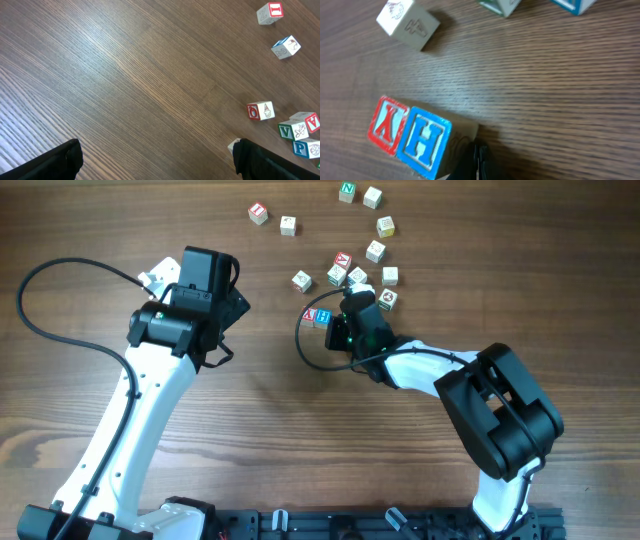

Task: Form a circle

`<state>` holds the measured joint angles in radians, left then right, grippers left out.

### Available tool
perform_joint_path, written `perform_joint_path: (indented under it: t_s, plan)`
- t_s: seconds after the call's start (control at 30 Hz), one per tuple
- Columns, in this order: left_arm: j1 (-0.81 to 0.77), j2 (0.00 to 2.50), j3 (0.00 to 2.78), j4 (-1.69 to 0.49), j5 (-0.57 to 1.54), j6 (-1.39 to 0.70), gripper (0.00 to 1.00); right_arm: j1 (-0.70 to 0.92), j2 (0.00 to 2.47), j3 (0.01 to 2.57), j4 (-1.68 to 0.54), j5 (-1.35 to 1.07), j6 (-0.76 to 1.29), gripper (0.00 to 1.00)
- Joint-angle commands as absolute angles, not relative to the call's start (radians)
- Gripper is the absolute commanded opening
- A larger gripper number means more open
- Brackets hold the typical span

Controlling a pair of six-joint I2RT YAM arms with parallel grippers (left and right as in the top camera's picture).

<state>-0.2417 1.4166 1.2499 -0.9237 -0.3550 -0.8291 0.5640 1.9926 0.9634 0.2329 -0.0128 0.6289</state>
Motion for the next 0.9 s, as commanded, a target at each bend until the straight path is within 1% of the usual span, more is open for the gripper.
perform_joint_path:
  t_s: [0.0, 0.13, 0.2, 0.3, 0.37, 0.43, 0.67, 0.87]
  plan:
    - [-0.237, 1.424, 1.253, -0.922, -0.376, -0.839, 1.00, 0.550, 2.018, 0.964, 0.178, 0.078, 0.706, 0.05]
    - [-0.237, 1.424, 1.253, -0.922, -0.376, -0.839, 1.00, 0.545, 1.988, 0.964, 0.145, 0.090, 0.707, 0.05]
    - [-0.237, 1.424, 1.253, -0.922, -0.375, -0.839, 1.00, 0.546, 1.941, 0.964, 0.088, 0.085, 0.706, 0.05]
    - [-0.237, 1.424, 1.253, -0.922, -0.375, -0.839, 1.00, 0.563, 1.887, 0.964, 0.035, -0.022, 0.700, 0.05]
    - [-0.237, 1.424, 1.253, -0.922, -0.376, -0.839, 1.00, 0.588, 1.883, 0.964, 0.043, -0.073, 0.701, 0.05]
    - [-0.237, 1.424, 1.253, -0.922, -0.375, -0.839, 1.00, 0.616, 1.881, 0.965, 0.069, -0.065, 0.707, 0.05]
    - [-0.237, 1.424, 1.253, -0.922, -0.375, -0.839, 1.00, 0.617, 1.855, 0.990, 0.088, -0.081, 0.767, 0.04]
    - [-0.237, 1.424, 1.253, -0.922, -0.375, -0.839, 1.00, 0.617, 1.860, 0.990, 0.185, -0.052, 0.725, 0.05]
